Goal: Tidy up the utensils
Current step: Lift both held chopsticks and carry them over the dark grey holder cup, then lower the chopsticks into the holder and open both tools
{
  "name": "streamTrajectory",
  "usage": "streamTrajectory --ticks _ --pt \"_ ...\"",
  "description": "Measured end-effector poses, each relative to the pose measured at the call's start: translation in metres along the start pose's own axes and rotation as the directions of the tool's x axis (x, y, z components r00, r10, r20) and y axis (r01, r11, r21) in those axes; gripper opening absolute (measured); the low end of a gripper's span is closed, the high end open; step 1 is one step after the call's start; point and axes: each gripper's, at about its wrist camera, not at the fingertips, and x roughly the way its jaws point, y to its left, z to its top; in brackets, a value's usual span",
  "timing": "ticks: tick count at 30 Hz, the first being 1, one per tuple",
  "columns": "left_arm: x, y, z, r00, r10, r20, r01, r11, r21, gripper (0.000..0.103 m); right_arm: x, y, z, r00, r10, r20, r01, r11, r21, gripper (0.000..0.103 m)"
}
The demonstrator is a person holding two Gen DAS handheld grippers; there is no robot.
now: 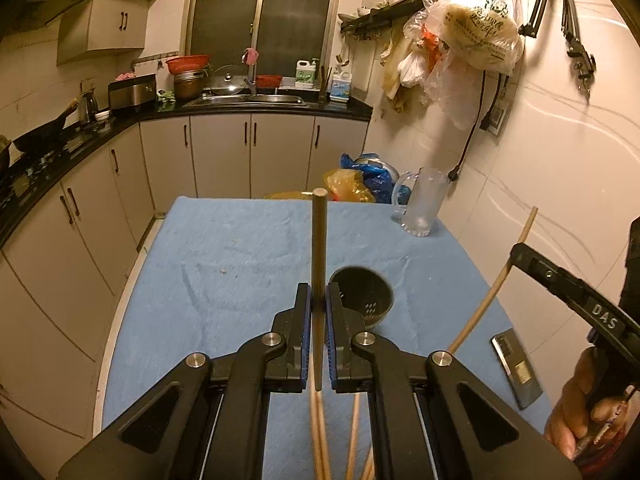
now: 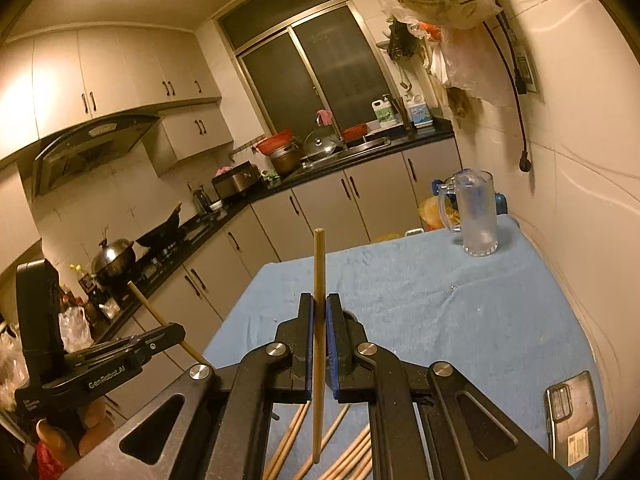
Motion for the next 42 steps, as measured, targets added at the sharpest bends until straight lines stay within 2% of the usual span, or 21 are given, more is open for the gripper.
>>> streamTrajectory --ticks 11,18,22,30,35,42 --pt "-0.005 -0.006 0.062 0.996 -0.057 0.075 0.059 0.998 -0.036 0.006 0.007 -0.014 0.053 0.997 0.007 0.076 -0.015 0.994 0.107 0.006" --pt "0.024 -0.004 0.082 0.993 -0.093 0.075 0.099 0.992 -0.078 0.006 0.030 -0.017 0.081 0.994 -0.018 0.112 0.004 0.993 0.121 0.006" --pt "0.052 -0.005 0.080 0.994 -0.099 0.042 0.103 0.991 -0.086 0.006 0.056 -0.021 0.078 0.994 -0.051 0.097 0.040 0.992 0.116 0.006" --pt "0.108 0.001 0.056 0.990 -0.108 -0.086 0.100 0.990 -0.100 0.006 0.107 -0.037 0.050 0.998 -0.056 -0.038 0.061 0.988 0.143 0.006" --pt "0.127 0.002 0.045 0.986 -0.108 -0.129 0.095 0.990 -0.103 0.006 0.125 -0.040 0.036 0.994 -0.056 -0.094 0.069 0.988 0.140 0.006" --pt "0.131 0.009 0.040 0.983 -0.114 -0.144 0.097 0.988 -0.117 0.007 0.137 -0.044 0.026 0.989 -0.057 -0.140 0.077 0.987 0.140 0.008"
